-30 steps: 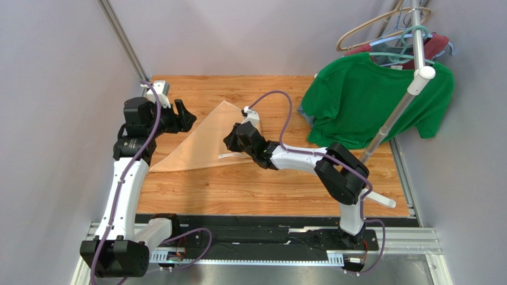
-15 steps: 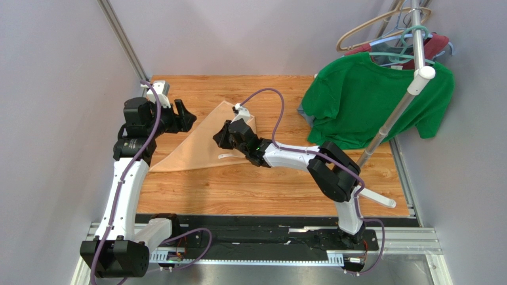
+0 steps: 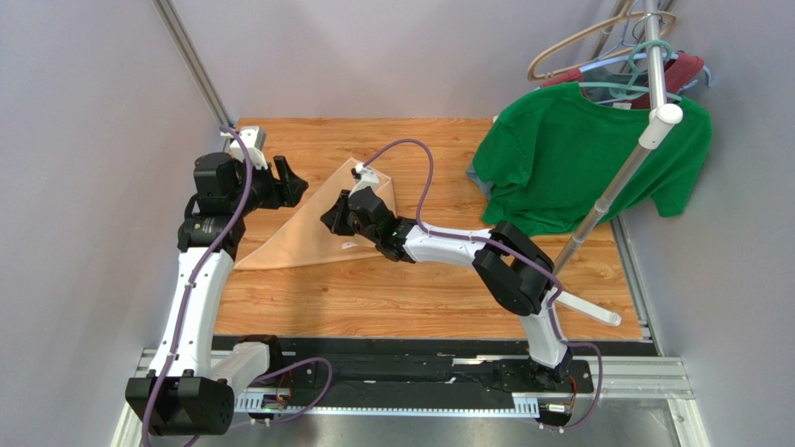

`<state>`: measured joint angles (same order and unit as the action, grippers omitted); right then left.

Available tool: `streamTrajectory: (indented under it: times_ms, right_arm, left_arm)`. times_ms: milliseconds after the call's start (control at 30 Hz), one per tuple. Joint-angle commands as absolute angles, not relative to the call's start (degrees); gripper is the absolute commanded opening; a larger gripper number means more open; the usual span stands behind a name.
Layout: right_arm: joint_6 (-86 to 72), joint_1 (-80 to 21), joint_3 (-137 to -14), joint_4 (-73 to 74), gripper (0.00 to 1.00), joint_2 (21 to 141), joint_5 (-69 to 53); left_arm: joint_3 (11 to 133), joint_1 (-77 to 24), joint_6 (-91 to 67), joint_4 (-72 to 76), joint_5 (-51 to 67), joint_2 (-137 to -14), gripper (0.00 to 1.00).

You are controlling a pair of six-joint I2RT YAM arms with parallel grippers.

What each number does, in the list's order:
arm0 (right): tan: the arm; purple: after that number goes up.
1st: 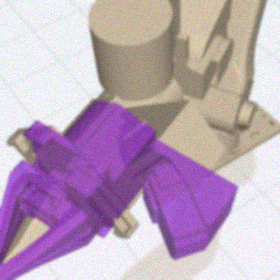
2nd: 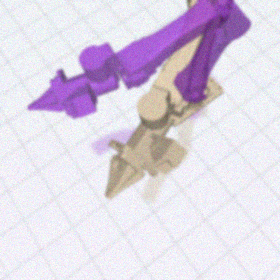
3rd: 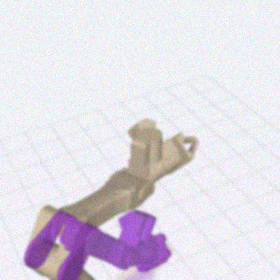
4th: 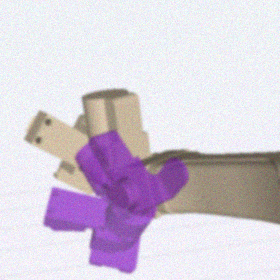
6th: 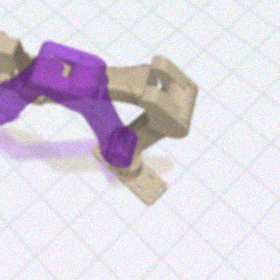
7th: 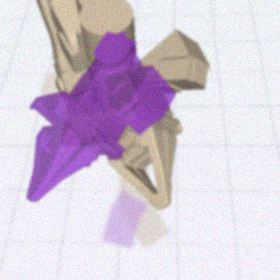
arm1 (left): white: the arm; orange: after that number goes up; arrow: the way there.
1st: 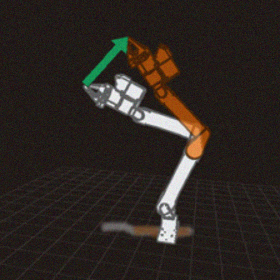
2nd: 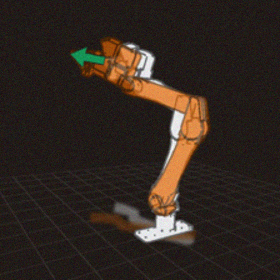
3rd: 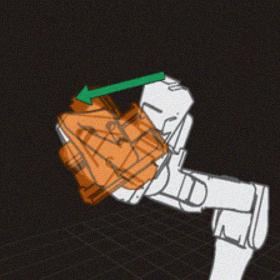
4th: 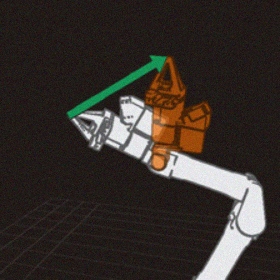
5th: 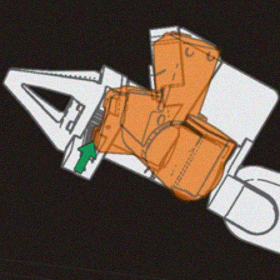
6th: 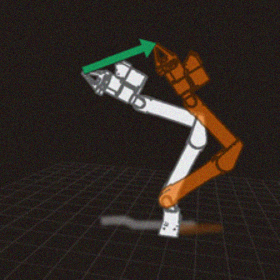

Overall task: Fold the napkin, place the utensils inside, and roll it up
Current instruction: Fold the napkin

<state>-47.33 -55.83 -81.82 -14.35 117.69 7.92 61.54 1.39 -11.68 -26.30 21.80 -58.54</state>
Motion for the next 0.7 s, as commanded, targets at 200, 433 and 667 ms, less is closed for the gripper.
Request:
streamTrajectory:
  times_ms: [200, 433, 667]
  right_arm:
    - [-46.93, -56.51, -86.13, -16.00, 0.00, 121.02, 5.36]
    - [-46.76, -57.22, -87.98, -15.56, 0.00, 122.78, 5.18]
    - [-46.14, -57.39, -87.72, -14.68, 0.00, 124.28, 5.36]
  left_arm:
    - [61.44, 1.67, -12.39, -24.26, 22.41, -57.48, 0.73]
    - [61.52, 1.67, -12.39, -24.17, 22.67, -57.66, 0.73]
    - [61.52, 1.67, -12.48, -24.26, 22.59, -57.83, 0.73]
